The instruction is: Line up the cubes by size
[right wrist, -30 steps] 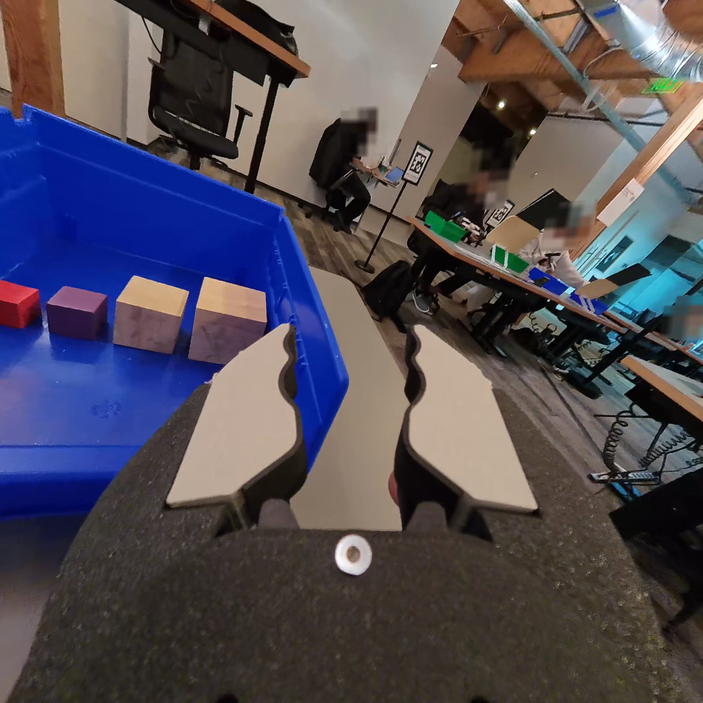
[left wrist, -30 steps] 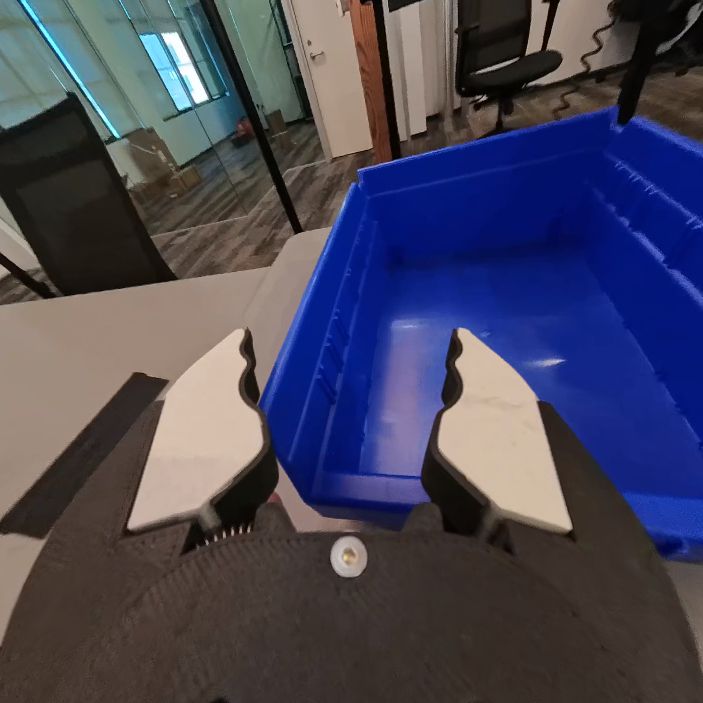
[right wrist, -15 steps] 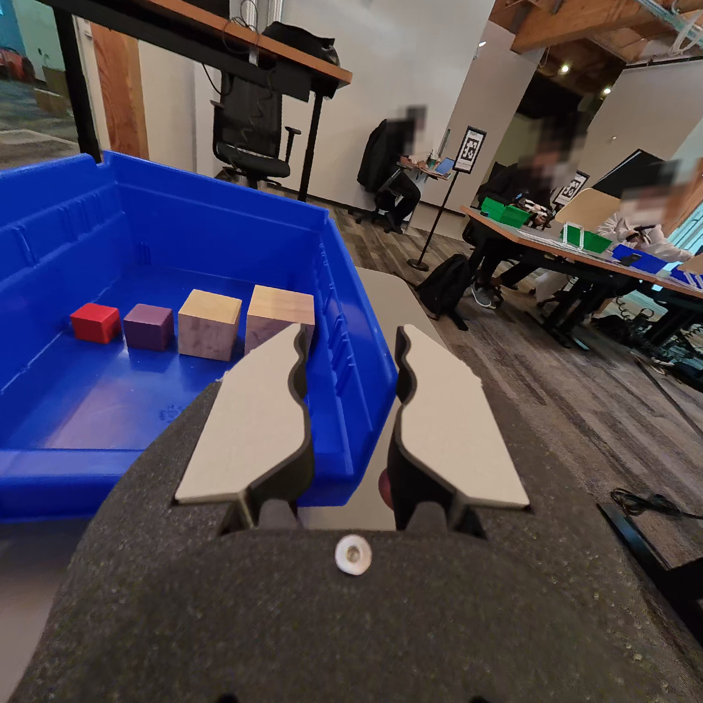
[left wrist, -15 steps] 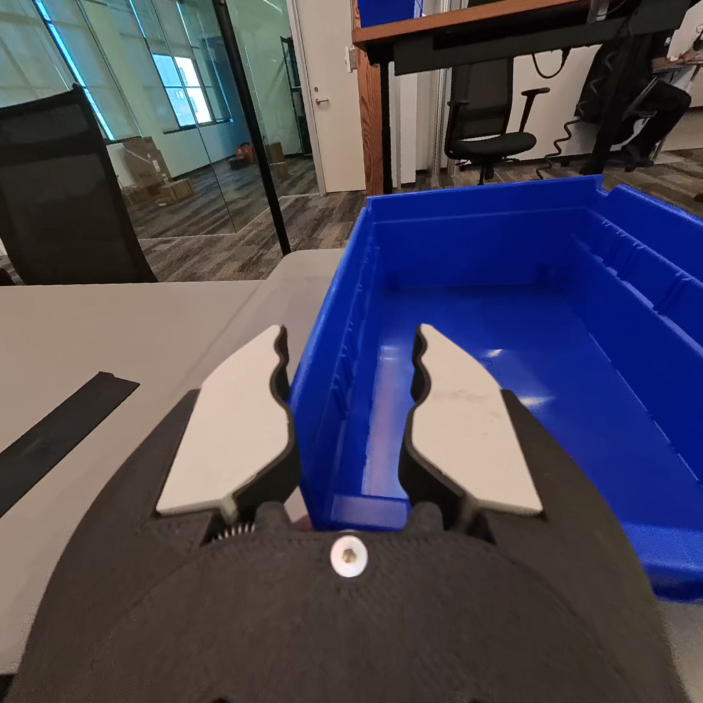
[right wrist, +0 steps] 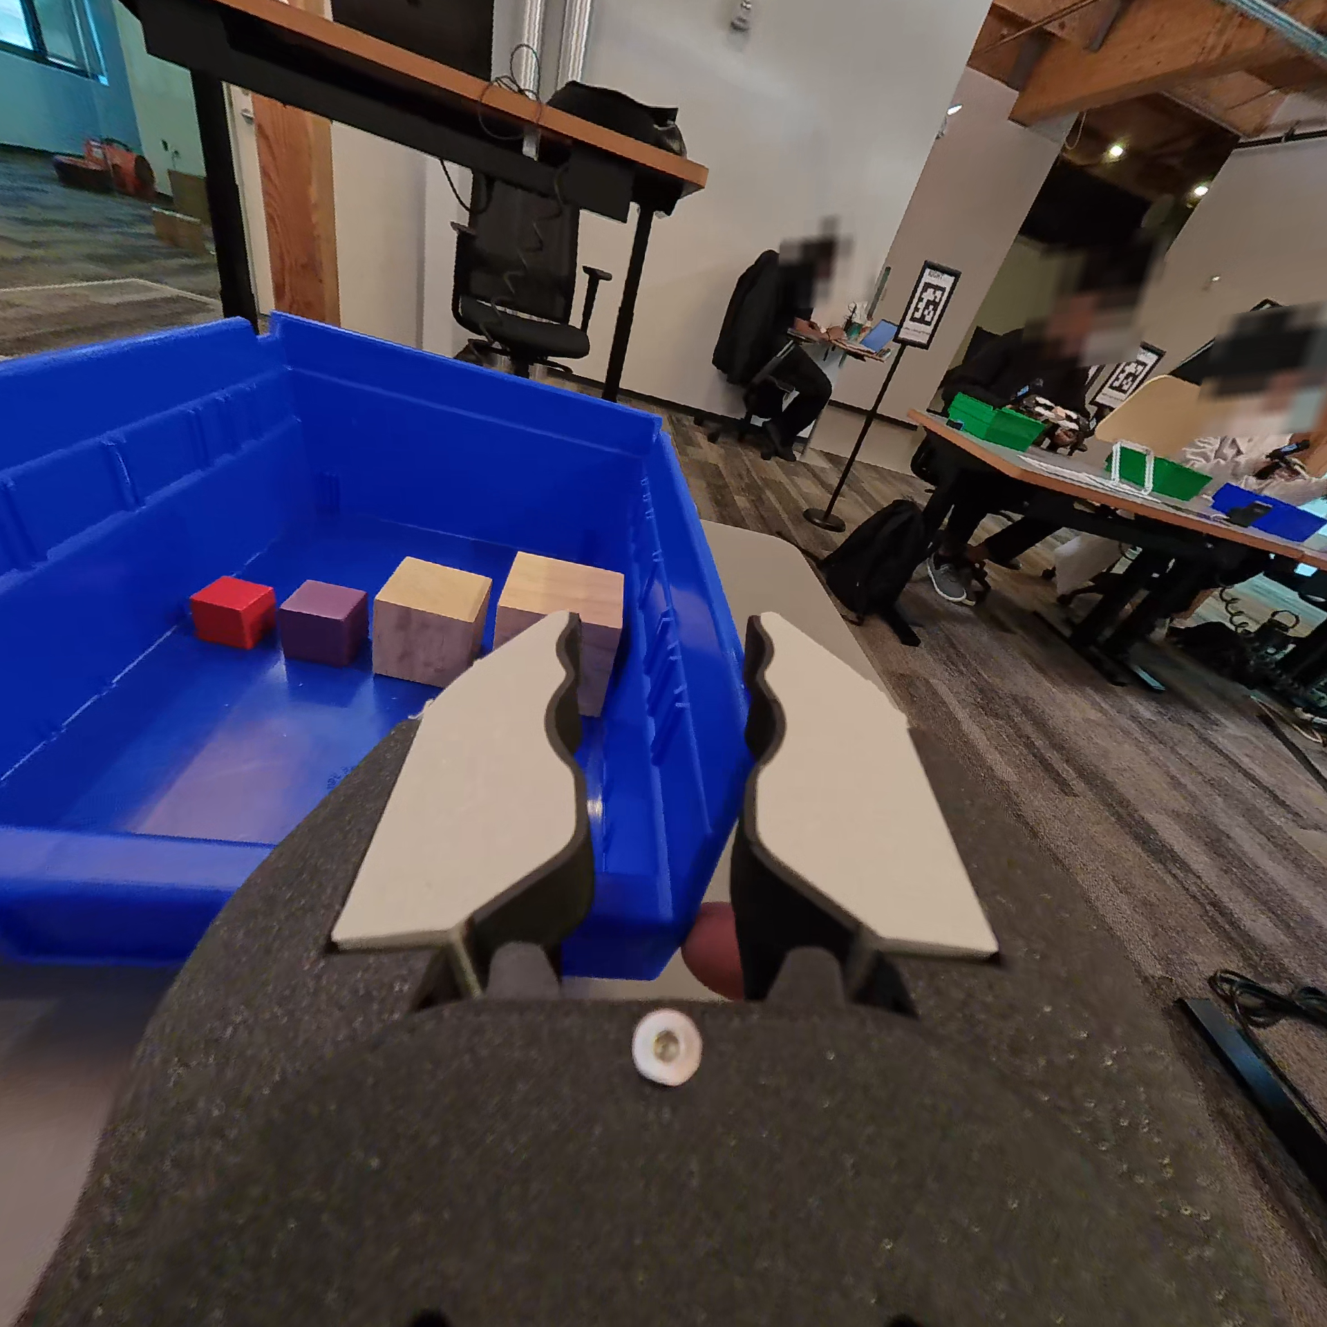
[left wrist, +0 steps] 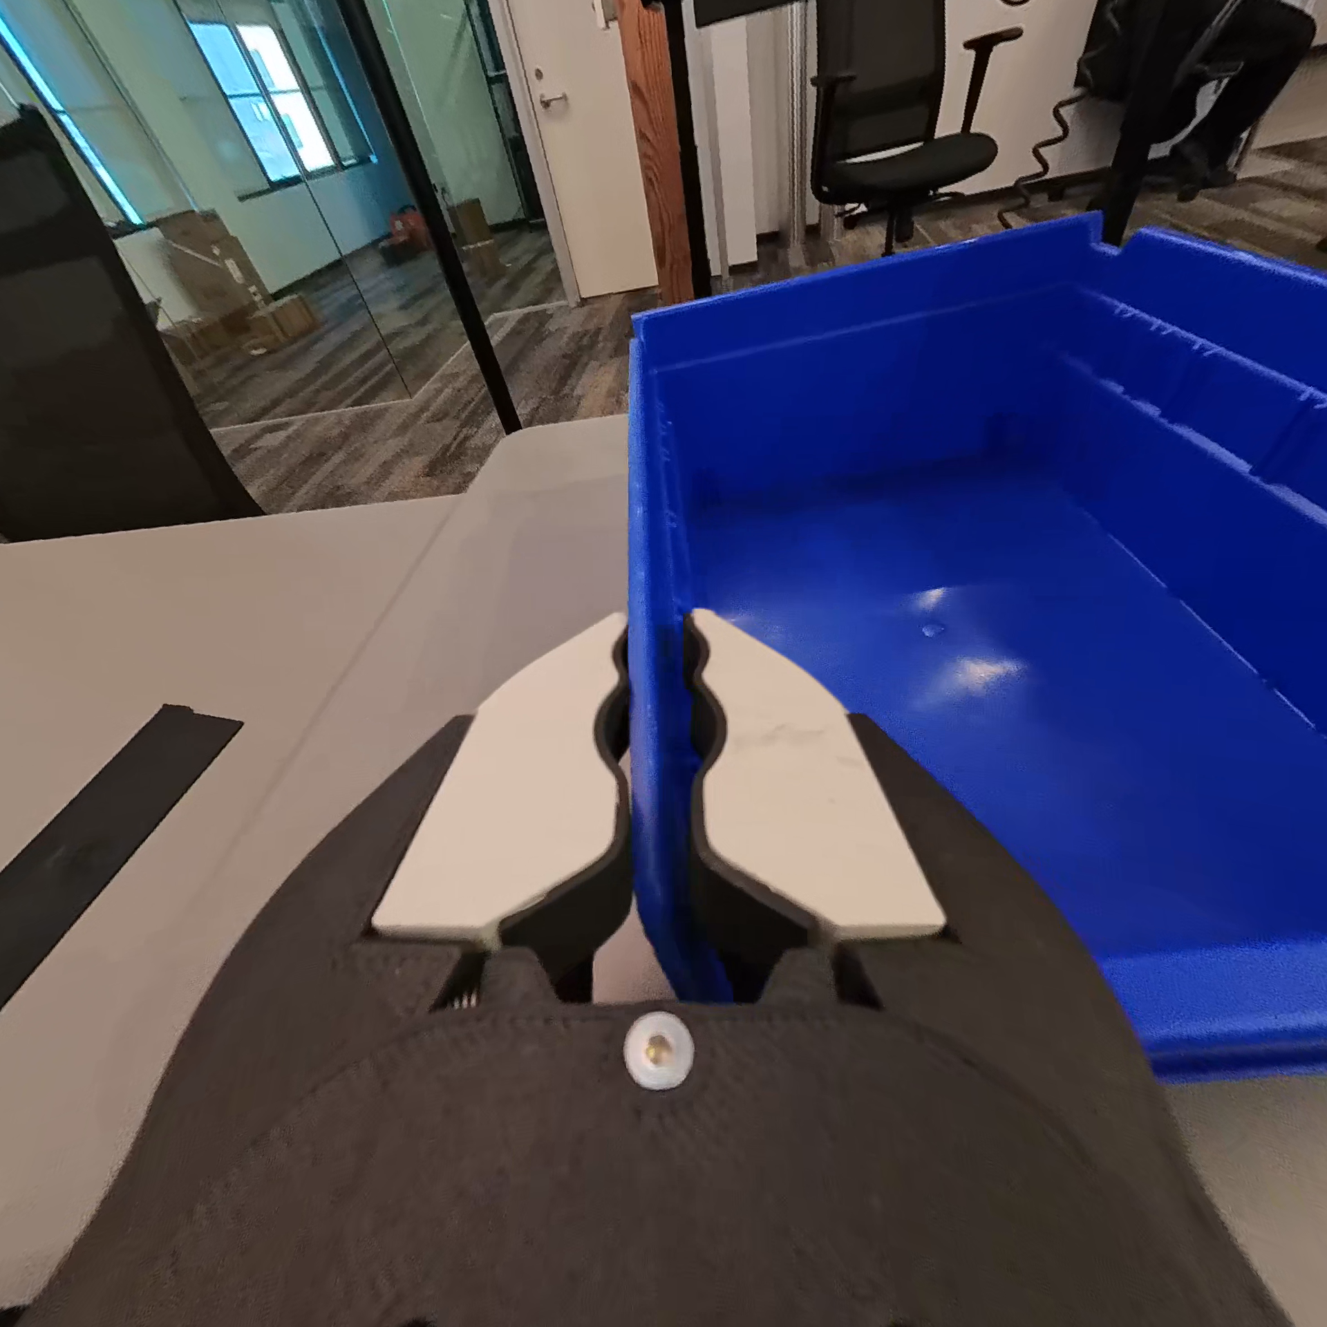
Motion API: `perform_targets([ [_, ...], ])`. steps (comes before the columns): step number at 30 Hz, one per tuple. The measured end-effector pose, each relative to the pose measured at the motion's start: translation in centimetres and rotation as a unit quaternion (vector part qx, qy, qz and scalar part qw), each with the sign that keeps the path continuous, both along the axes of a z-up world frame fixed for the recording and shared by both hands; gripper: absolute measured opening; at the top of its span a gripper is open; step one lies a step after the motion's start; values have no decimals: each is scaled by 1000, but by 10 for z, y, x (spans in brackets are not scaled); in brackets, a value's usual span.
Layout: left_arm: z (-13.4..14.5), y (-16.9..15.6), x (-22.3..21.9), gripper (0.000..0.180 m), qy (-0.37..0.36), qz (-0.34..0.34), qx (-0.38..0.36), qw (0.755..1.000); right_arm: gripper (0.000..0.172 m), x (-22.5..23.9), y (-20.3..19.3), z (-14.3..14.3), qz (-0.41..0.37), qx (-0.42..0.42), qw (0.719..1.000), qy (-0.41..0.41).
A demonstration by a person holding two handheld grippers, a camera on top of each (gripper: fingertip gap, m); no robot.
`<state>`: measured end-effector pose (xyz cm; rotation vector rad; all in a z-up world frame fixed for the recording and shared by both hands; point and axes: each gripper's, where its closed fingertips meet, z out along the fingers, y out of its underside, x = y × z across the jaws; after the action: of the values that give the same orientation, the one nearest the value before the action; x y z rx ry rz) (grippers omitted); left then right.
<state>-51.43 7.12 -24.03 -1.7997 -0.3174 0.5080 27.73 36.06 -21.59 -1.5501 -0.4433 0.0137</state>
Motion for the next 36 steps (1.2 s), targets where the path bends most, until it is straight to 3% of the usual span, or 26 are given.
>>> perform_targets([
  [9, 0, 0, 1, 7, -3, -3, 1, 1000, 49, -11, -3, 2, 30, 8, 1000, 1],
  [28, 0, -1, 3, 6, -5, -4, 4, 1000, 14, -10, 4, -3, 12, 5, 1000, -23],
  [31, 1, -1, 3, 6, -9, -4, 6, 1000, 0, -7, 3, -1, 13, 8, 1000, -15],
  [33, 1, -2, 2, 6, -12, -4, 8, 1000, 1, -7, 2, 0, 14, 9, 1000, -12],
  [36, 1, -2, 2, 6, -14, -3, 10, 1000, 20, -5, 1, 2, 6, 17, 1000, -14],
])
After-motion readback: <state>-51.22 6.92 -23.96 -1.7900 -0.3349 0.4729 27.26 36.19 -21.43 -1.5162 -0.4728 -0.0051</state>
